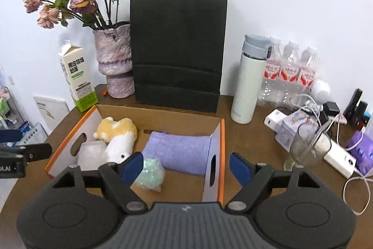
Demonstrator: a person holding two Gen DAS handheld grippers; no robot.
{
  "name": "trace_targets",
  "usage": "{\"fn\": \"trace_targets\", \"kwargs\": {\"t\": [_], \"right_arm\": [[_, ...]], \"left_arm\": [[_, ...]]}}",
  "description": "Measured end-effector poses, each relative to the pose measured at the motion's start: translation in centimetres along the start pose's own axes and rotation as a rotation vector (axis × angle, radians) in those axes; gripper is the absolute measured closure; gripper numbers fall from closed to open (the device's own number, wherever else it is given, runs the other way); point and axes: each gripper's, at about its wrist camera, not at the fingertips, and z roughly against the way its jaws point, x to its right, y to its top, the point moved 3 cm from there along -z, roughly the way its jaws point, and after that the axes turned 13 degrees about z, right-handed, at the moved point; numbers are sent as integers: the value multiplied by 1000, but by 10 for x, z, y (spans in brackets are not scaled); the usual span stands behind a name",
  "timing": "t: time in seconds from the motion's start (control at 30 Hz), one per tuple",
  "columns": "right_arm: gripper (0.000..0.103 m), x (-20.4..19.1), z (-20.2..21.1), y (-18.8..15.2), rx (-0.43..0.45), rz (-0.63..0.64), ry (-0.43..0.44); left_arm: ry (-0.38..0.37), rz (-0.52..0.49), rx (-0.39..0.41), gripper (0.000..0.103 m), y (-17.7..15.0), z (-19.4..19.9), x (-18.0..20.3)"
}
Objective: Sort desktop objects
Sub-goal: 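Move both open tools back toward the remaining table items, then grasp the navy zippered pouch with the left tool while the right tool grasps the black USB cable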
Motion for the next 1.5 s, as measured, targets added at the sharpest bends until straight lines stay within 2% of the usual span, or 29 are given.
{"fn": "trace_targets", "kwargs": {"t": [0.2, 0.33, 0.47, 0.6, 0.73, 0.9, 1.07, 1.27, 1.37, 1.5], "right_arm": [[16, -13, 26, -27, 72, -20, 14], [16, -27, 40, -77, 95, -8, 64], [16, -50, 48, -133, 81, 25, 63], [16, -66, 60, -178, 65, 13, 58], [16, -73, 75, -216, 54, -28, 40], [16, -79, 104, -259, 93, -72, -1], [16, -81, 107, -270, 95, -79, -10], [18, -73, 95, -257, 119, -70, -29], [18, -65, 85, -251, 124, -91, -21], [20, -56, 70, -235, 147, -104, -25]], "left_arm": [[-31, -19, 49, 13, -37, 22, -2], [-97, -49, 78, 13, -92, 41, -3], [-110, -89, 89, 13, -146, 52, -4], [-126, -60, 73, 13, -194, 63, -12], [-108, -34, 55, 13, -236, 73, -26], [-115, 0, 9, 13, -275, 84, -46], [-105, -16, 32, 12, -266, 78, -45], [-115, -93, 105, 7, -215, 48, -35], [-151, -128, 88, 7, -194, 25, -26], [-218, -153, 27, 7, -183, -6, -15]]}}
